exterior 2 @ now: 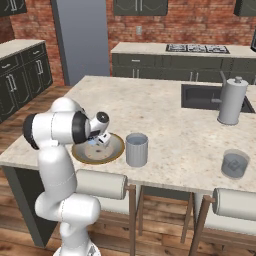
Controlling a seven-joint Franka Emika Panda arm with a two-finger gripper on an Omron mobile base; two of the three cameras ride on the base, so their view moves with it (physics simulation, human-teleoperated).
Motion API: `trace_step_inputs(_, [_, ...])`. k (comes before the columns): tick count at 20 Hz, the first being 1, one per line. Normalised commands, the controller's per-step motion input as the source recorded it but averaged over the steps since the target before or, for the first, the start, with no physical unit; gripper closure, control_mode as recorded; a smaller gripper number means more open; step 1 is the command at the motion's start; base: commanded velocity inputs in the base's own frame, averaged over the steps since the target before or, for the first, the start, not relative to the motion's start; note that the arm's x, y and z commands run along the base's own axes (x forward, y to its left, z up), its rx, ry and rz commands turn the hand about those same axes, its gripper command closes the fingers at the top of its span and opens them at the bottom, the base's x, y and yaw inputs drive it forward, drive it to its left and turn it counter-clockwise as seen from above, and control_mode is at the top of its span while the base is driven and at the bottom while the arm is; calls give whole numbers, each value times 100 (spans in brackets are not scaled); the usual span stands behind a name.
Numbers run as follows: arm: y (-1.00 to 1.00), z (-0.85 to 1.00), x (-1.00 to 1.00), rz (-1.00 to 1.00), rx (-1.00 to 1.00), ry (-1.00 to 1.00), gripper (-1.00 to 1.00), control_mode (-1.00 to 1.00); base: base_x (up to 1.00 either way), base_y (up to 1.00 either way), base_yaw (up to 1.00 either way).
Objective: There are four ice cubes in the ice bowl. Place two ice cubes in each glass of water.
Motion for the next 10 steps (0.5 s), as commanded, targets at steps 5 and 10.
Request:
trace_step_inputs(5, [-6, -18, 18, 0, -1, 0, -100, -100, 0, 0, 0])
trace_step_inputs(10, [0, -5, 0, 0, 0, 1, 100, -100, 0, 0, 0])
